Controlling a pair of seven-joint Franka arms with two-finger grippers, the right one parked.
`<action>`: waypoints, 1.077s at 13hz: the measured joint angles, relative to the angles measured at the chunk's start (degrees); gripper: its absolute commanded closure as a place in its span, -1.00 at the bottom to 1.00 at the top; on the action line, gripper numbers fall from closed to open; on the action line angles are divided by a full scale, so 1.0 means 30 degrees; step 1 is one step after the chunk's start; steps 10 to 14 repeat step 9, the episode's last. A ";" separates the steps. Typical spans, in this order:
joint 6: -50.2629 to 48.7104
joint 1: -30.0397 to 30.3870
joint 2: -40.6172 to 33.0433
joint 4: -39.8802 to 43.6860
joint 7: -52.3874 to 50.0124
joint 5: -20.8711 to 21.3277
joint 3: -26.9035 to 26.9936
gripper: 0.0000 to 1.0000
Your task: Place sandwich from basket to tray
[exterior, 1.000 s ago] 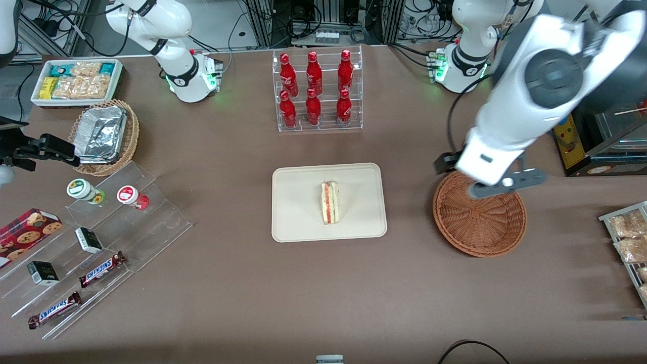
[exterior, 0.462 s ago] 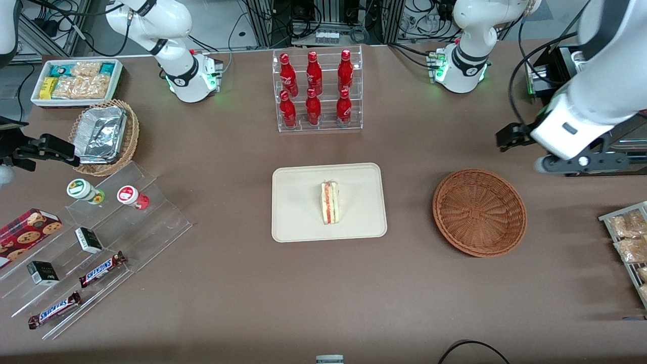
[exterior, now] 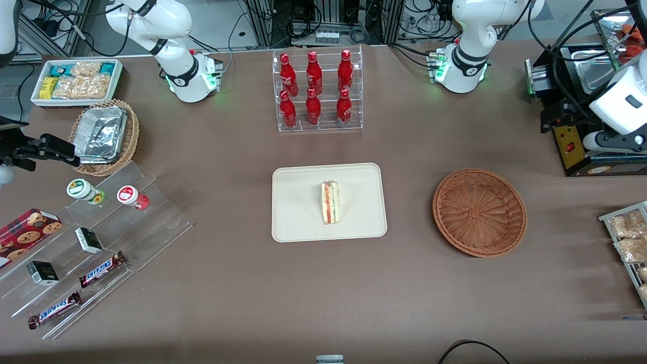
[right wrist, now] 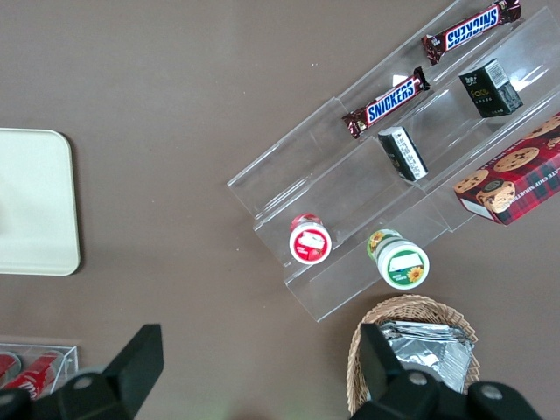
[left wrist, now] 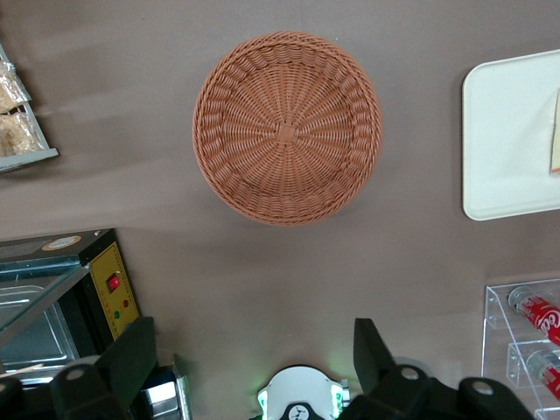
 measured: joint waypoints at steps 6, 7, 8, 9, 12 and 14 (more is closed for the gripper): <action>0.0095 -0.0800 -0.0333 -0.0304 0.0447 -0.0140 0.1253 -1.00; 0.0134 -0.0799 -0.0326 -0.0309 0.0447 -0.0140 0.1256 -1.00; 0.0213 -0.0800 -0.0300 -0.0308 0.0447 -0.0139 0.1255 -1.00; 0.0324 -0.0800 -0.0245 -0.0301 0.0447 -0.0140 0.1249 -1.00; 0.0324 -0.0800 -0.0245 -0.0301 0.0447 -0.0140 0.1249 -1.00; 0.0324 -0.0800 -0.0245 -0.0301 0.0447 -0.0140 0.1249 -1.00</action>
